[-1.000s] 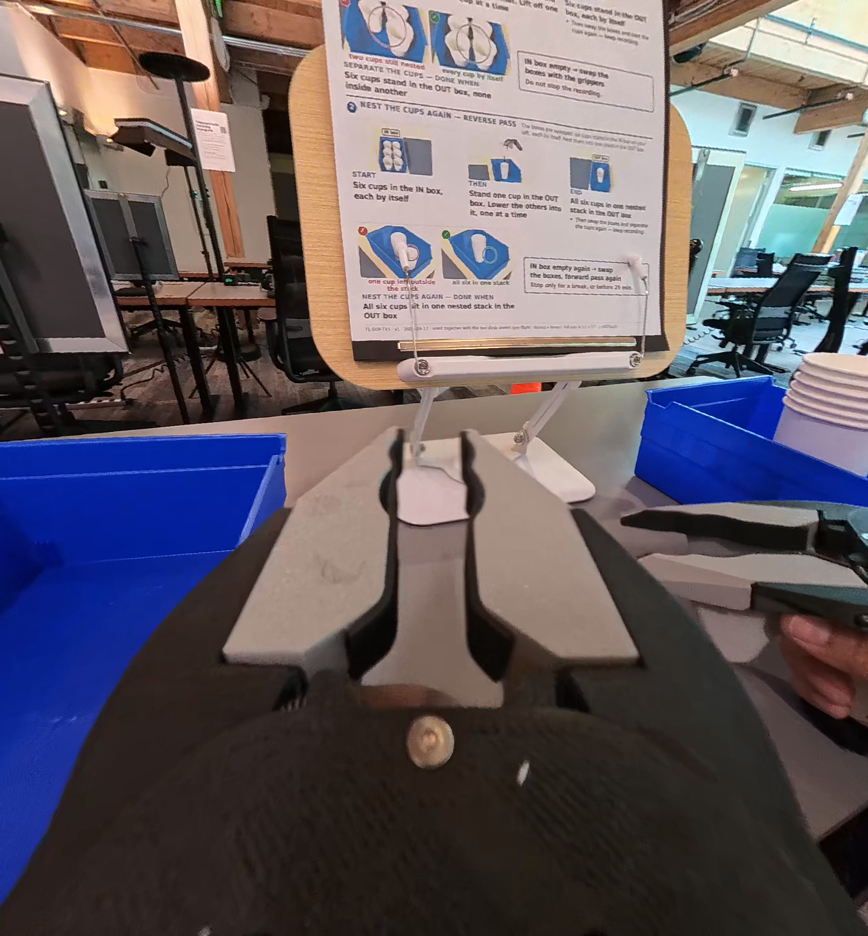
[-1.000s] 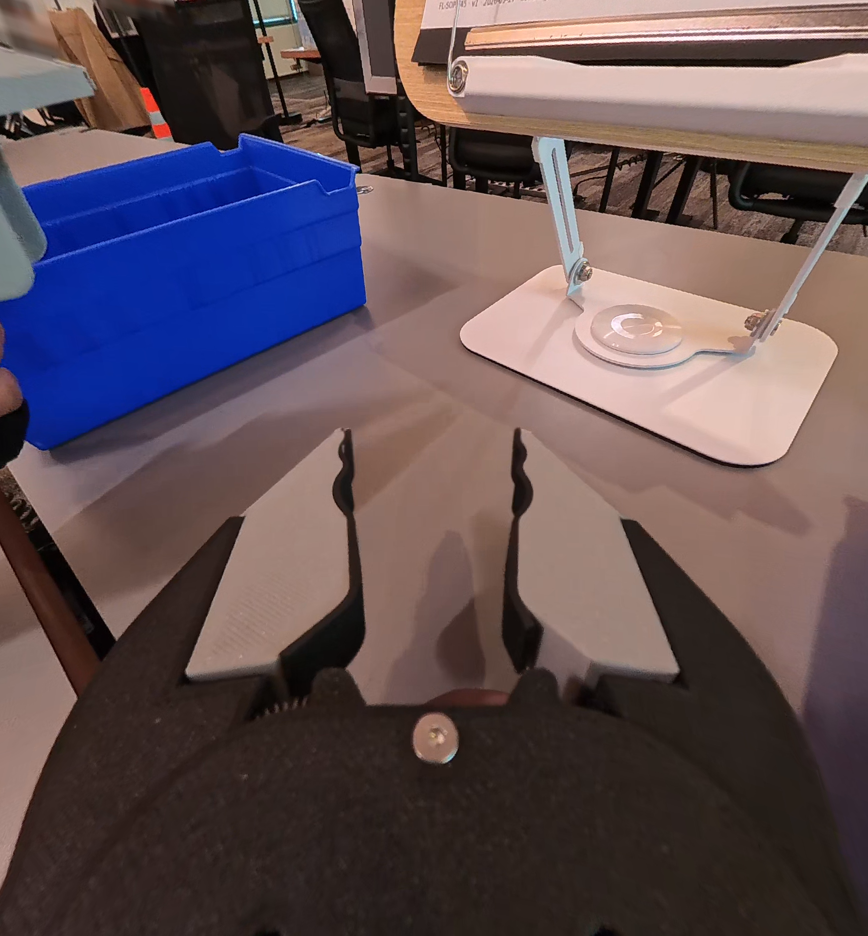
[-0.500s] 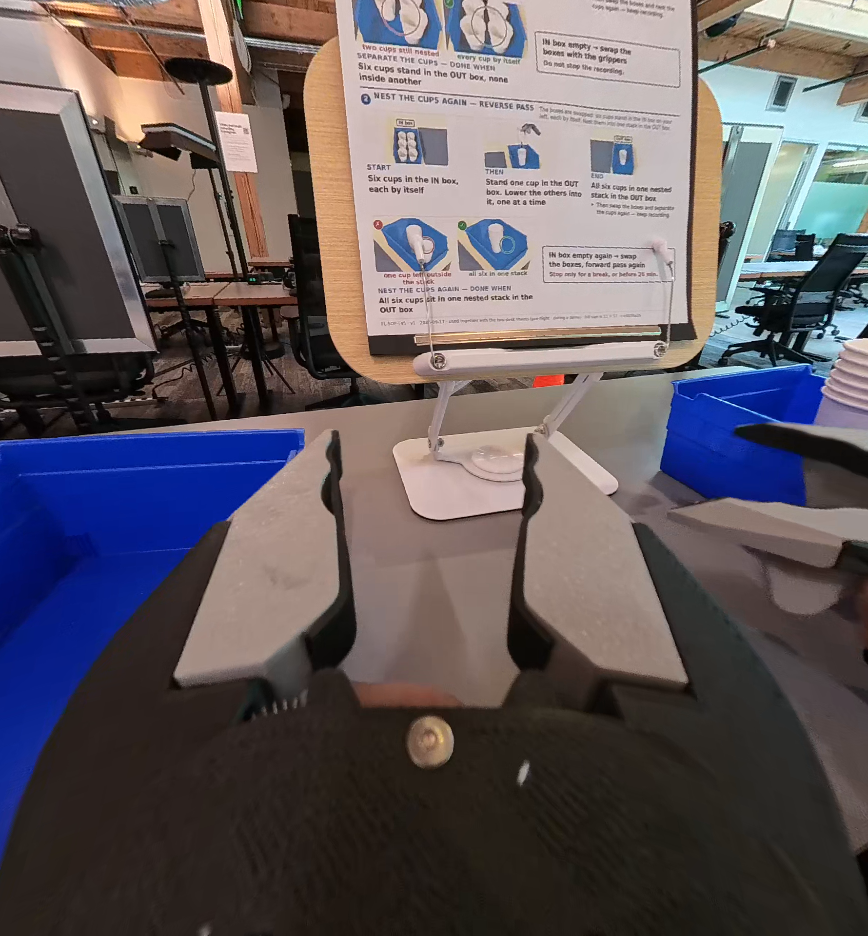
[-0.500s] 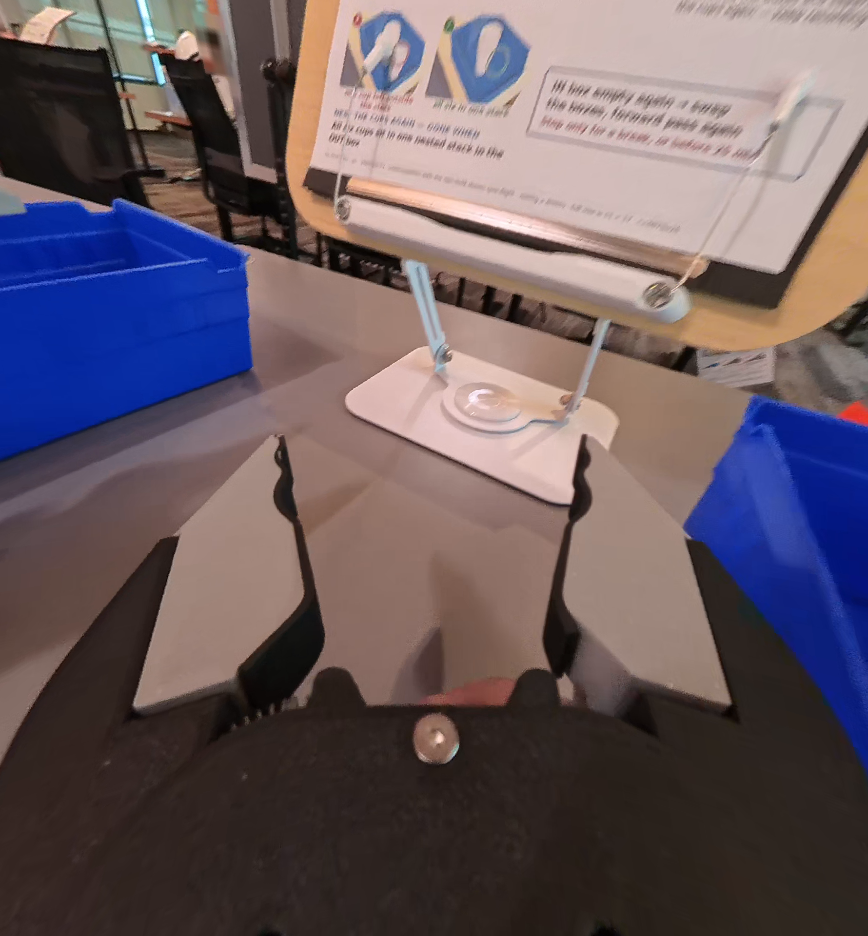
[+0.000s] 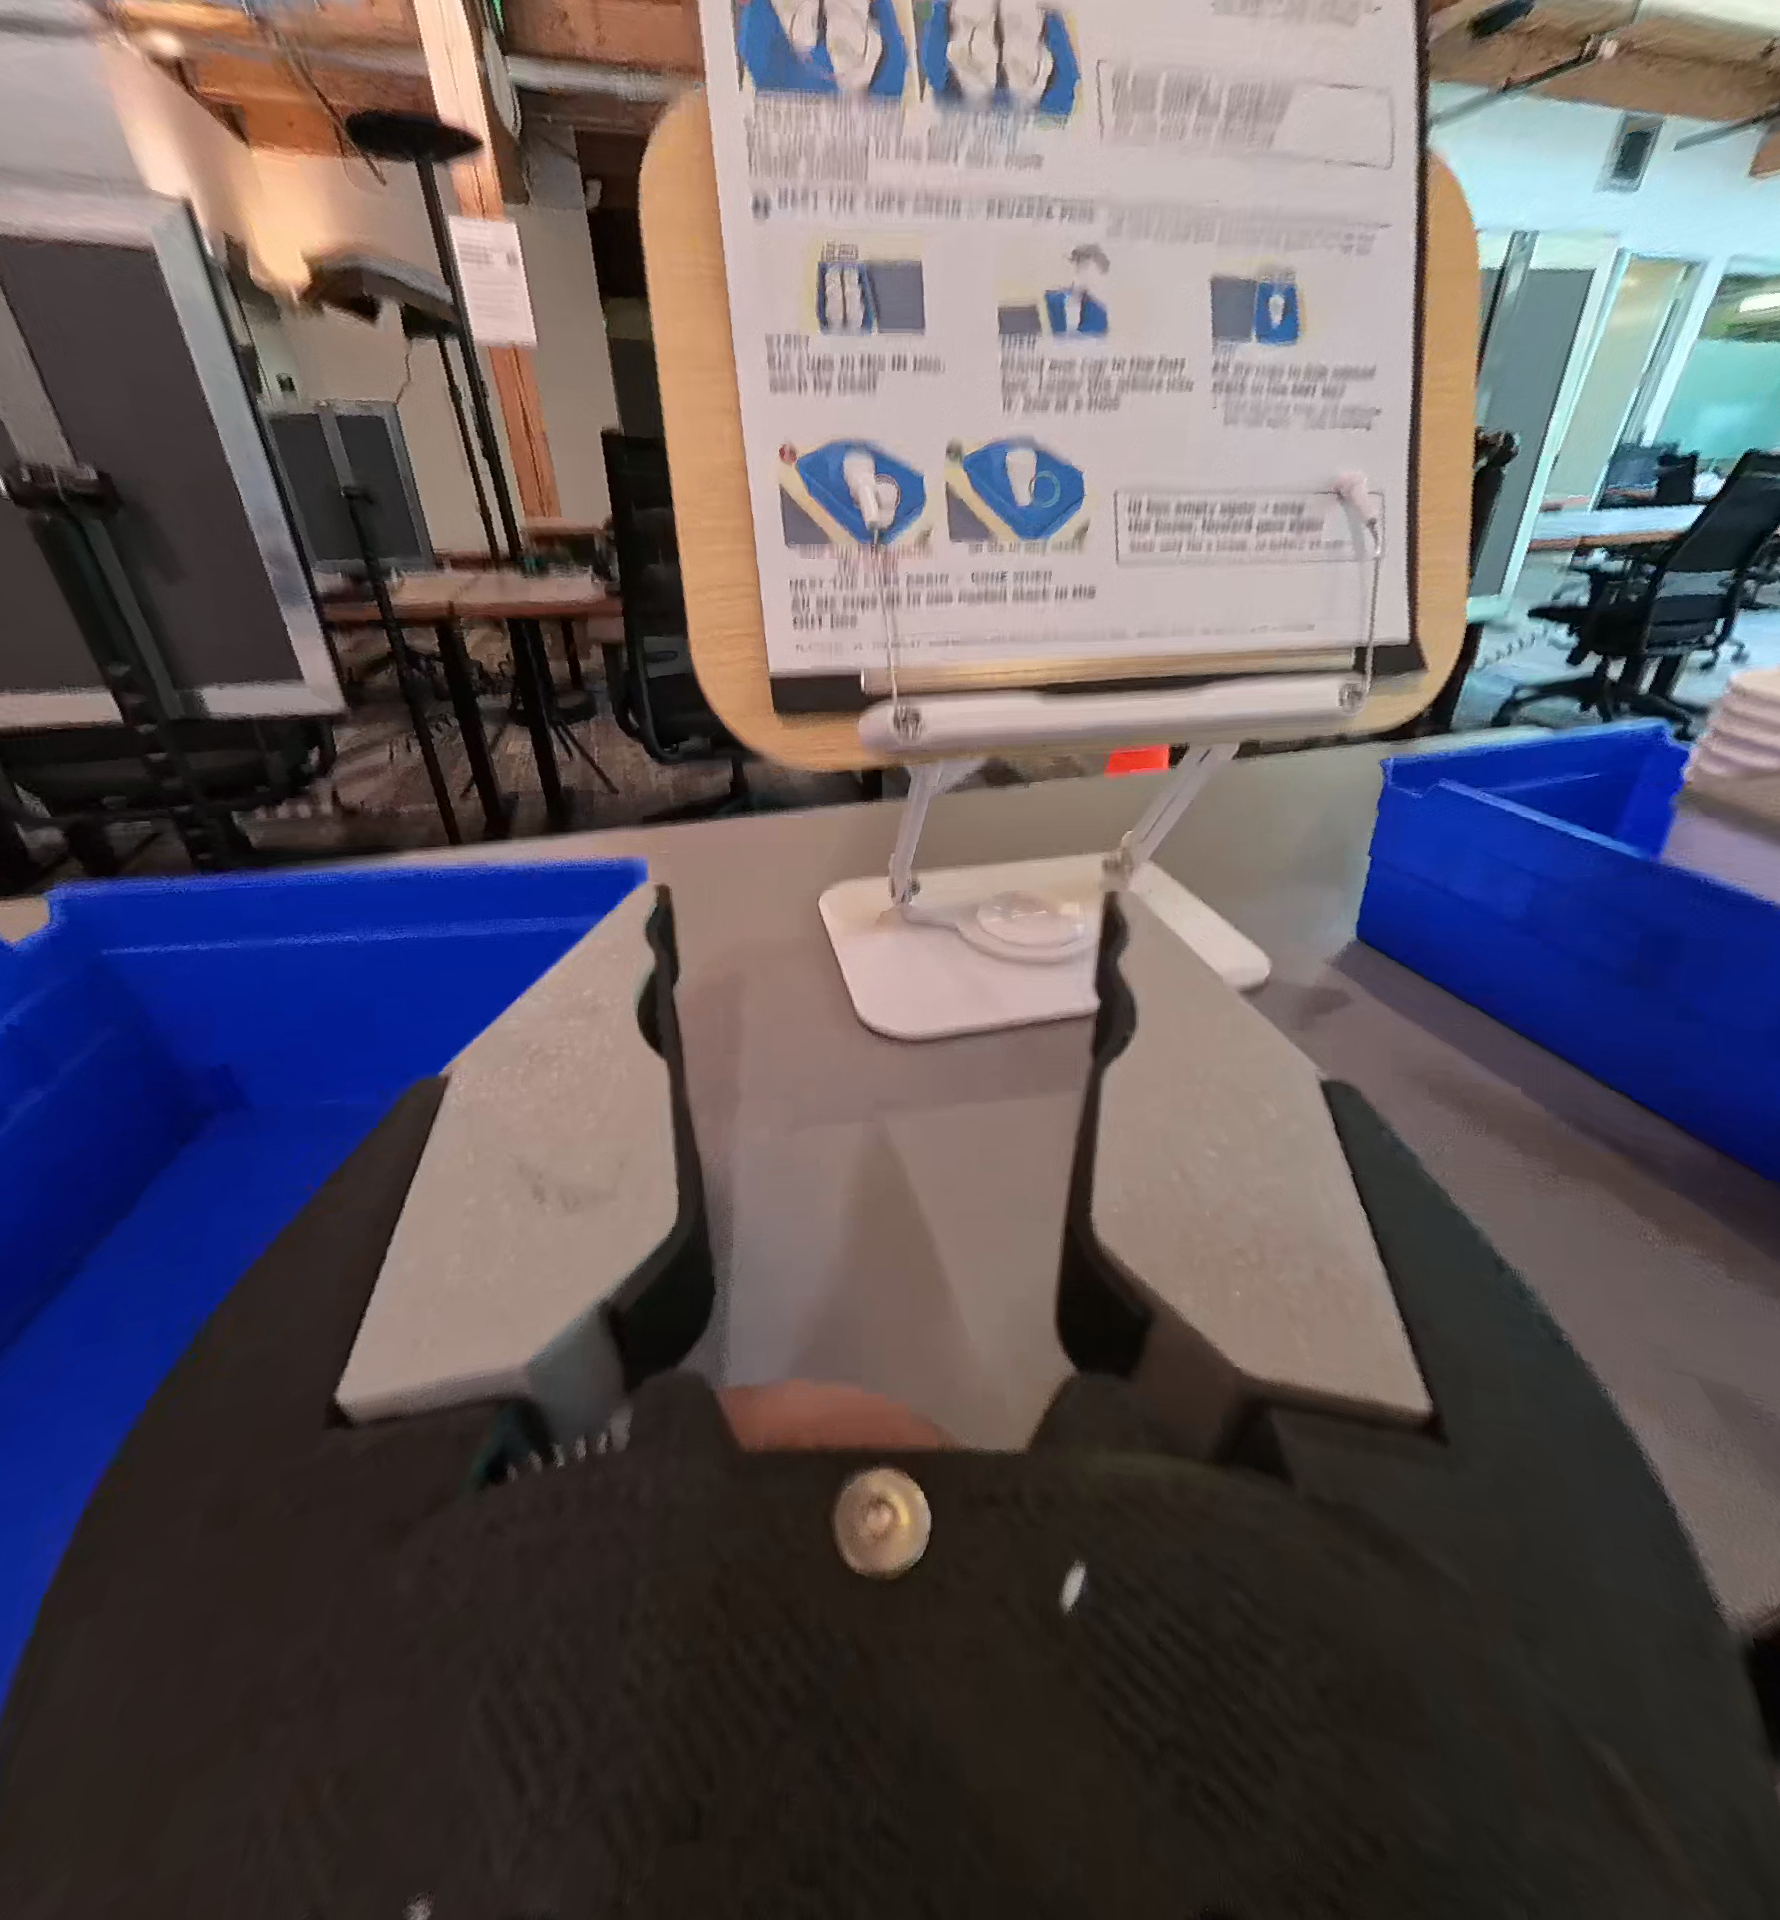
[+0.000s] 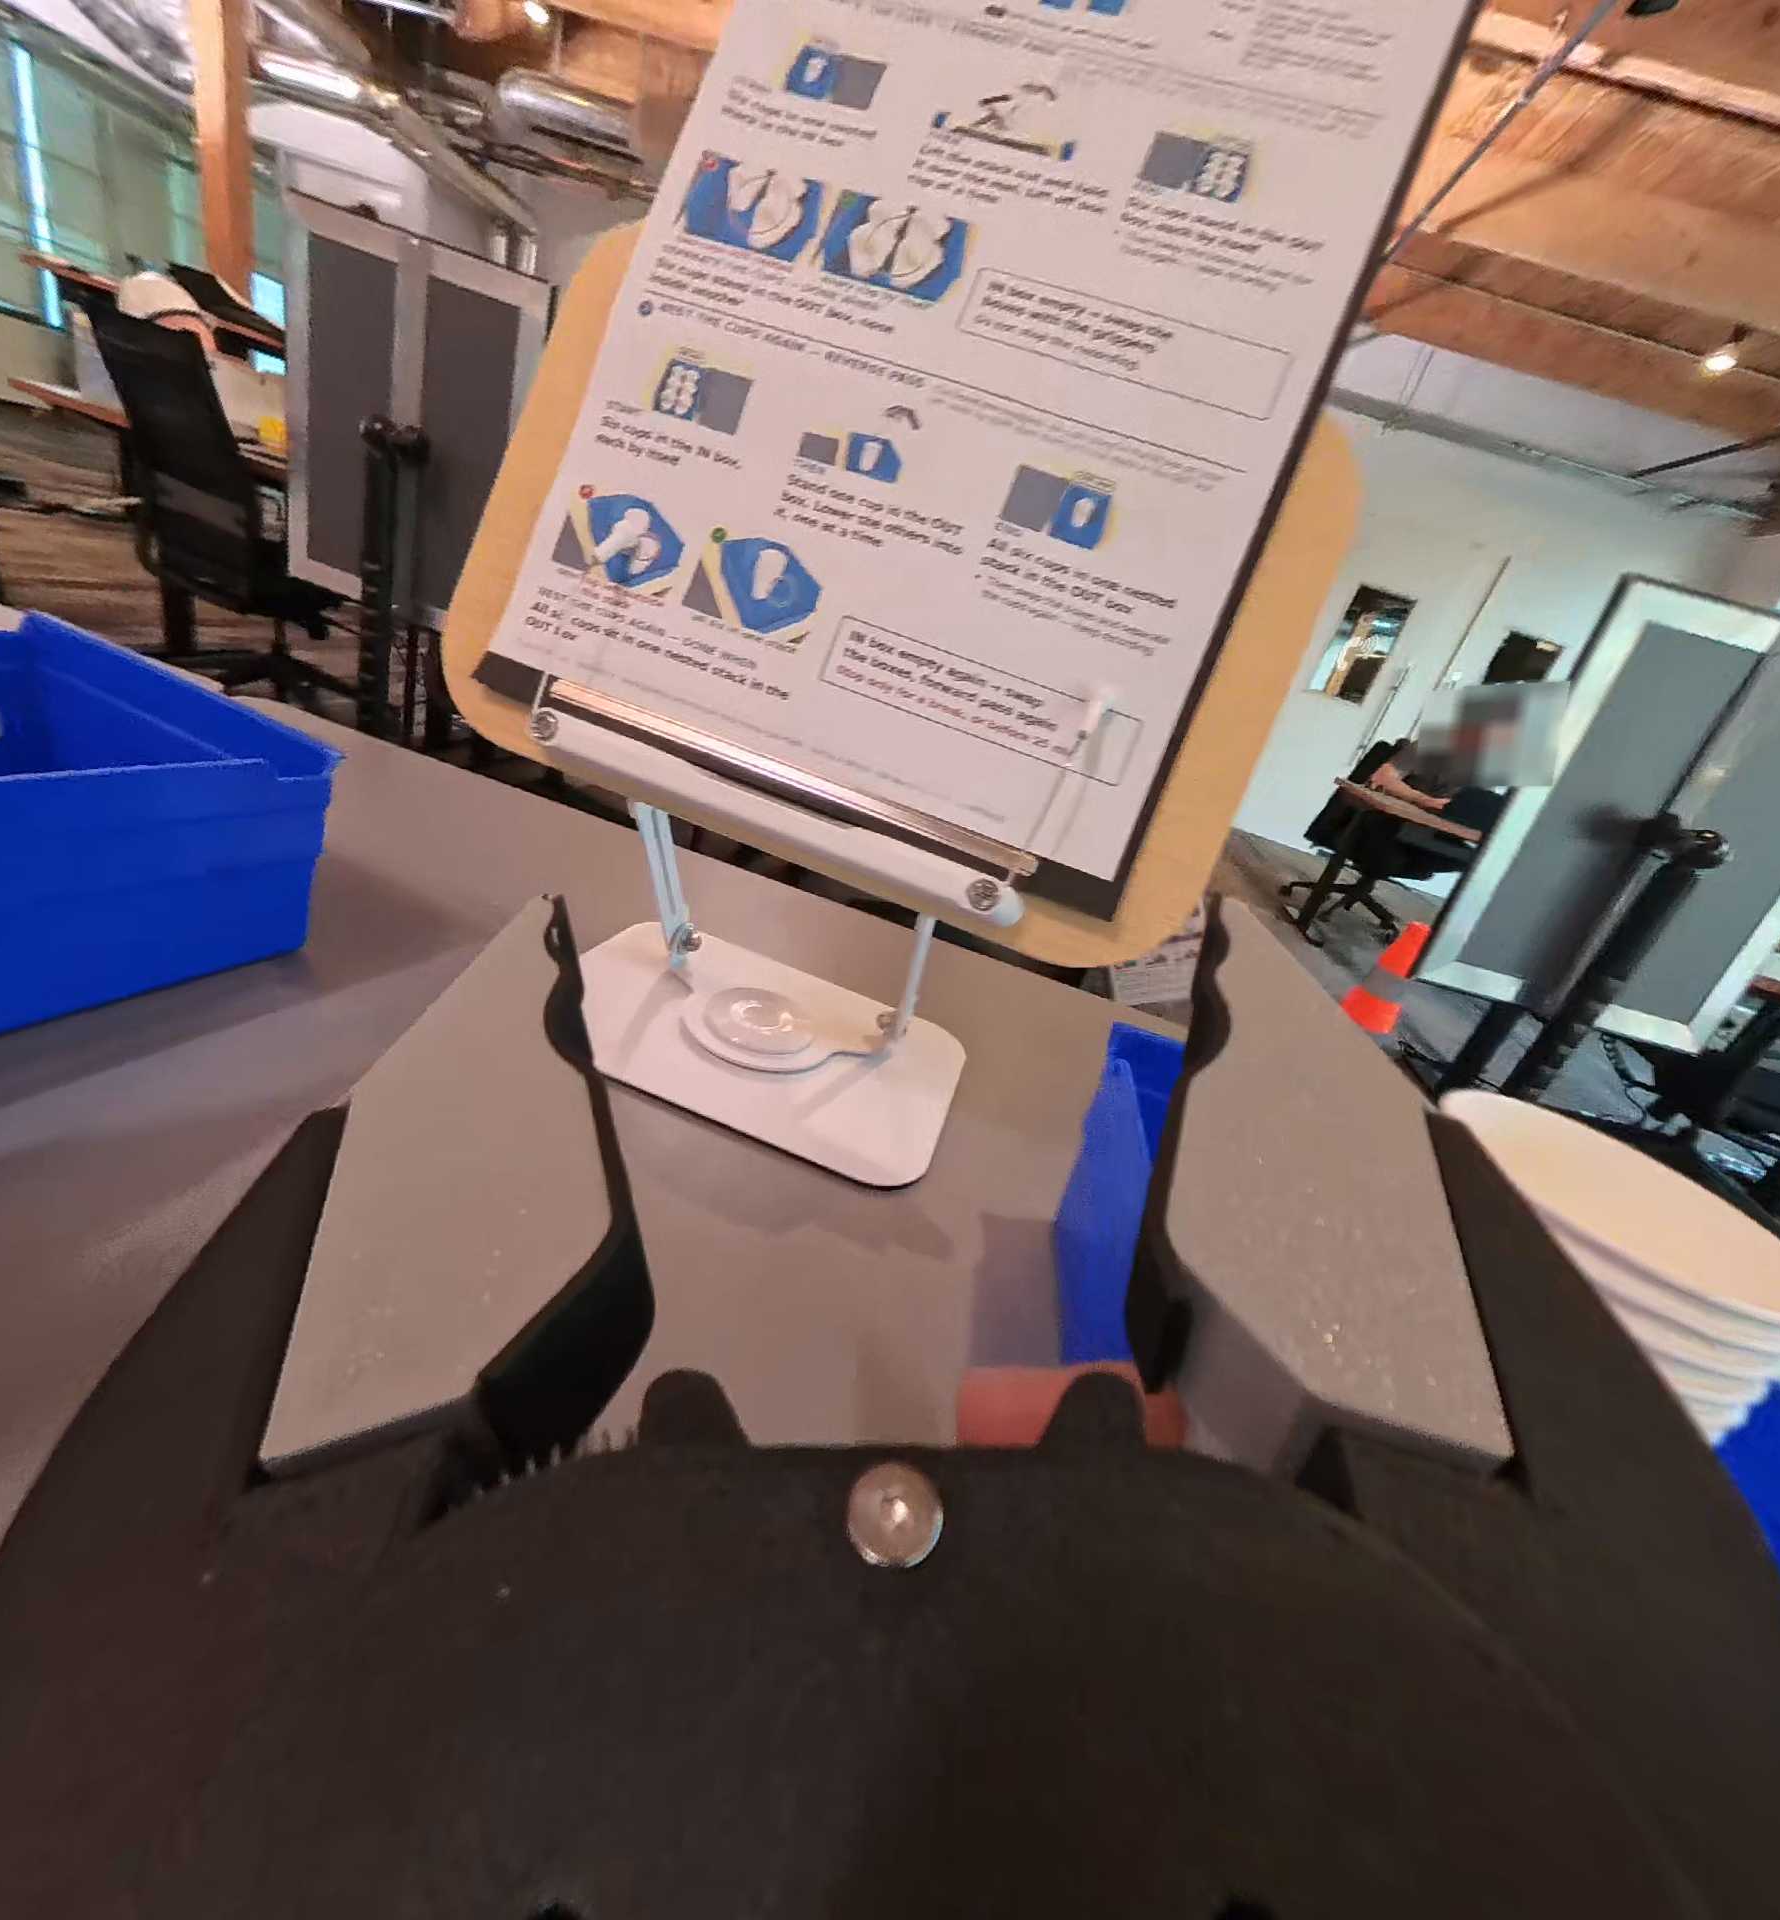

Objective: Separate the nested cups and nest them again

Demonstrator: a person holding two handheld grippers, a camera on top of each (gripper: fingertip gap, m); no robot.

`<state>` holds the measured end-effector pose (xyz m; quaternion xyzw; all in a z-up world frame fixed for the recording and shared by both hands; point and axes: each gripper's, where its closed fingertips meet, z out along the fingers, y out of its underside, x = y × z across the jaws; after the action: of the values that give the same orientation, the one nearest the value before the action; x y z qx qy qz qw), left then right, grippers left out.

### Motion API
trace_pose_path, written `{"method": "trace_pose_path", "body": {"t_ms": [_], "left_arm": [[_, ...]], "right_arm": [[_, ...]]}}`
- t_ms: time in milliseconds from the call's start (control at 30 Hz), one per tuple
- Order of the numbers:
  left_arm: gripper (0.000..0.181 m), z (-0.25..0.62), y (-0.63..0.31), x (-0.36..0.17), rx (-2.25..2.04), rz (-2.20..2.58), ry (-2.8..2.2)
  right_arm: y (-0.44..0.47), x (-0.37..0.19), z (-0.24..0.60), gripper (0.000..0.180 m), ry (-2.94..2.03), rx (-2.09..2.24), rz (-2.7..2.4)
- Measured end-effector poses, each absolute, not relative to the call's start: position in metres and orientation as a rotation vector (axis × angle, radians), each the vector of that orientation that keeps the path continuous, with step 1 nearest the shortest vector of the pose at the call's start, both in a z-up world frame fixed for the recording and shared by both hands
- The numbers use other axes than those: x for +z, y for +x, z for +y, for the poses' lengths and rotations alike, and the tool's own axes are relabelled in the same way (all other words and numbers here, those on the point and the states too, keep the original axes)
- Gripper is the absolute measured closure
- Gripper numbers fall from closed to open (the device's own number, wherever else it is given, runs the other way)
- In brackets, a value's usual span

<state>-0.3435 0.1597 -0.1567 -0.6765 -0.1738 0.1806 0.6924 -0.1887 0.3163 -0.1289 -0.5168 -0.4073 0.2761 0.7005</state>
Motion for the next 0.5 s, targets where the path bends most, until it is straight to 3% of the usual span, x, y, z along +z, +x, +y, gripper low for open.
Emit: {"method": "trace_pose_path", "body": {"t_ms": [67, 133, 367, 500], "left_arm": [[0.094, 0.148, -0.335, -0.173, 0.346, -0.406, -1.595], [0.09, 0.129, -0.324, -0.183, 0.333, -0.382, -1.659], [0.088, 0.049, -0.315, -0.167, 0.472, -0.372, -1.657], [0.085, 0.027, -0.344, -0.187, 0.489, -0.457, -1.794]], "right_arm": [[-0.177, -0.13, 0.319, 0.071, -1.186, 0.638, -0.921], [-0.161, -0.136, 0.316, 0.091, -1.217, 0.701, -0.978], [-0.082, -0.166, 0.357, 0.09, -1.379, 0.624, -0.963], [-0.07, -0.197, 0.357, 0.085, -1.55, 0.738, -1.059]]}}
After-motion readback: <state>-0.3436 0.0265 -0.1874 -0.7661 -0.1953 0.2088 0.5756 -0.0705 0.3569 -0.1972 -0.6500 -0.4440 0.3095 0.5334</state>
